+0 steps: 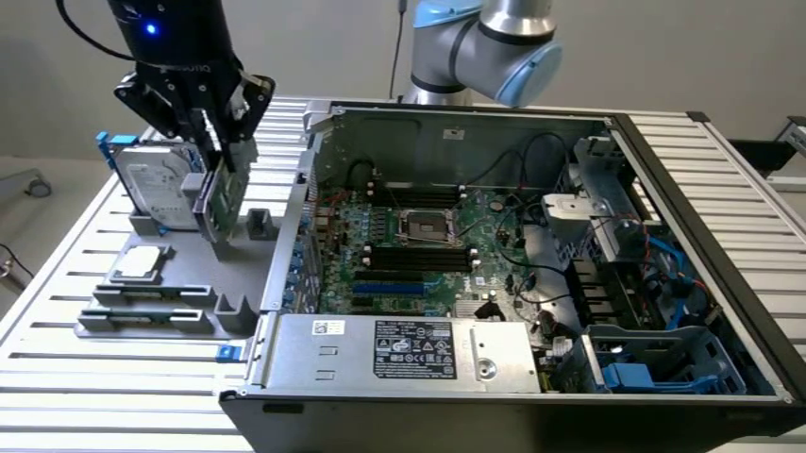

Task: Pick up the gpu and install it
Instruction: 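Pick up the gpu and move the gpu toward the slot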

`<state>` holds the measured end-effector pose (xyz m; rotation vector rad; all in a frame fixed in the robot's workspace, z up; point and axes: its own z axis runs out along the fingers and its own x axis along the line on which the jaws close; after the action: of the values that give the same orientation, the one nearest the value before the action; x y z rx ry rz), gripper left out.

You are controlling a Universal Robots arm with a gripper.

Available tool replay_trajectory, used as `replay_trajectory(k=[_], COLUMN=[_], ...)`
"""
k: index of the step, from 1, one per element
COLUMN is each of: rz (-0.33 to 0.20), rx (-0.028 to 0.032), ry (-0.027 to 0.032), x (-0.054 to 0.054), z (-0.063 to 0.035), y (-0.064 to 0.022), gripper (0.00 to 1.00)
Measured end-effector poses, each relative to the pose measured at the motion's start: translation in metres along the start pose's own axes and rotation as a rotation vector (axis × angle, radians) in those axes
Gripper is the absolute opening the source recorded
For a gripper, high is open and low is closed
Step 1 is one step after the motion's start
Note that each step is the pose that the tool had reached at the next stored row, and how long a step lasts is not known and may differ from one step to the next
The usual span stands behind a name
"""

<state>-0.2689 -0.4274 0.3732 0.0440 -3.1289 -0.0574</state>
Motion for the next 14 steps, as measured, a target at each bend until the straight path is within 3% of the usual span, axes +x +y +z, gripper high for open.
replay_trajectory(k=[10, 14], rz=[0.000, 0.000], rx=[0.0000, -0.0026], ry=[0.0001, -0.0001], x=[-0.041, -0.059], z=[-0.0458, -0.0577], y=[0.0005, 0.0004], gripper=[0.26, 0.26])
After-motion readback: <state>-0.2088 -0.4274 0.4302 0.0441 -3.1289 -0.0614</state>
